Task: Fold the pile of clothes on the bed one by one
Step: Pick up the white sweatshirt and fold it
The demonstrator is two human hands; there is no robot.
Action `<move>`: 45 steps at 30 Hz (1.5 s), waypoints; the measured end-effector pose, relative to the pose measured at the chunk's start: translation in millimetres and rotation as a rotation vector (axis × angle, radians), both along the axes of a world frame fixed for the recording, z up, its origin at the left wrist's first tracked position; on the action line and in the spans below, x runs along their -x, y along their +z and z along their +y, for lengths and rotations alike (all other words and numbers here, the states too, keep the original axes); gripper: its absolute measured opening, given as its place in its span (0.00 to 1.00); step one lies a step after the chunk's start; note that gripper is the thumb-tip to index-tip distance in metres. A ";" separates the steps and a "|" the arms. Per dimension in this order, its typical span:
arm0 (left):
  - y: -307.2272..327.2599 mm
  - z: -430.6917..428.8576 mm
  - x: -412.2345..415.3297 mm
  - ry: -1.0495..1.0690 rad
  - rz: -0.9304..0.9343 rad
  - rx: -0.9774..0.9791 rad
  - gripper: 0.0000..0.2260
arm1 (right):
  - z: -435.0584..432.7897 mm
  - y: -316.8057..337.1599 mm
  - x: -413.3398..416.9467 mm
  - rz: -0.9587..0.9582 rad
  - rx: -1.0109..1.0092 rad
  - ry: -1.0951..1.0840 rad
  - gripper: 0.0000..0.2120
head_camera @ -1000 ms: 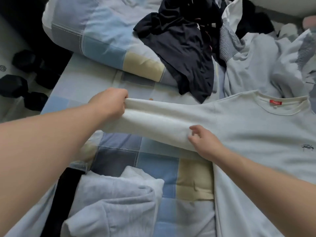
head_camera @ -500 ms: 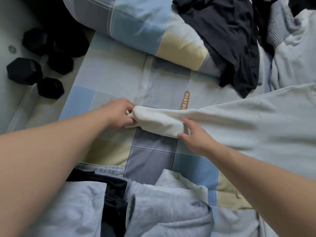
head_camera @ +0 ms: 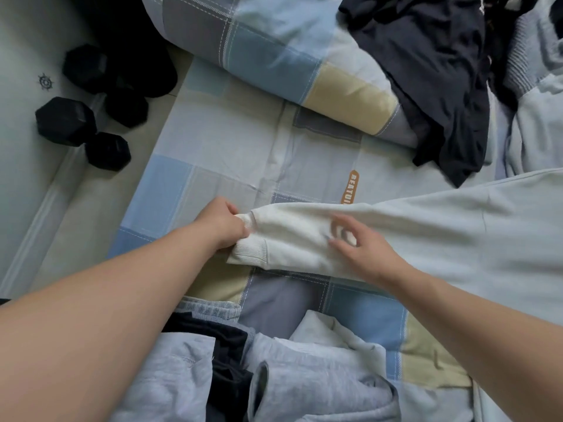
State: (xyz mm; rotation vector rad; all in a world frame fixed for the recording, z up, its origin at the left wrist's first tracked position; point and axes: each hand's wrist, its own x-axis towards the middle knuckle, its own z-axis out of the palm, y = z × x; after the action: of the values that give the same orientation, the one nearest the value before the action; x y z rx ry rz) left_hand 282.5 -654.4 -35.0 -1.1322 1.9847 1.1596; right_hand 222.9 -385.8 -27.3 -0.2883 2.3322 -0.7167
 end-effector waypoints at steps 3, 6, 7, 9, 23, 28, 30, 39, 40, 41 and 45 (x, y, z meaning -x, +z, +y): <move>3.9 -0.3 -7.8 -0.260 -0.036 0.278 0.13 | -5.3 -11.3 10.2 0.356 -0.276 -0.161 0.30; 11.5 9.2 -19.0 -0.566 0.176 0.615 0.20 | -29.8 -25.4 -3.5 0.052 -0.413 -0.303 0.34; 12.8 12.6 -22.4 -0.645 0.356 0.664 0.20 | -40.5 -31.7 -15.4 -0.013 -0.391 -0.236 0.35; 9.7 16.4 -29.0 -0.849 0.519 0.604 0.22 | -61.4 -38.4 -39.7 -0.041 -0.261 0.014 0.34; 2.8 2.2 -45.1 -0.944 0.006 0.413 0.41 | -79.3 -25.8 -67.9 -0.143 -0.176 0.100 0.34; 19.5 6.1 -46.4 -0.790 -0.016 0.328 0.37 | -77.9 11.3 -65.2 -0.431 0.426 -0.305 0.19; 30.2 12.7 -46.5 -0.750 -0.044 0.347 0.35 | -50.8 23.5 -55.1 -0.328 0.386 -0.420 0.17; 87.5 108.9 -16.0 -0.632 0.071 0.301 0.25 | 109.8 70.7 -47.0 -0.222 0.173 -0.466 0.17; 93.7 123.9 -12.2 -0.662 0.079 0.310 0.24 | 130.2 71.8 -49.0 -0.219 0.161 -0.479 0.17; 100.6 141.5 -8.2 -0.695 0.084 0.321 0.23 | 152.1 72.0 -50.1 -0.214 0.149 -0.490 0.17; 122.7 240.7 -2.8 -0.808 0.134 0.387 0.20 | 247.7 74.8 -58.2 -0.163 0.094 -0.487 0.19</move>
State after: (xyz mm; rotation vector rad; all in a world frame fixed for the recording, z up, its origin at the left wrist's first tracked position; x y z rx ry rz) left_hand 285.3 -413.7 87.7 -0.3096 2.4757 0.4443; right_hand 281.1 -138.2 47.5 0.3015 2.2307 -1.0400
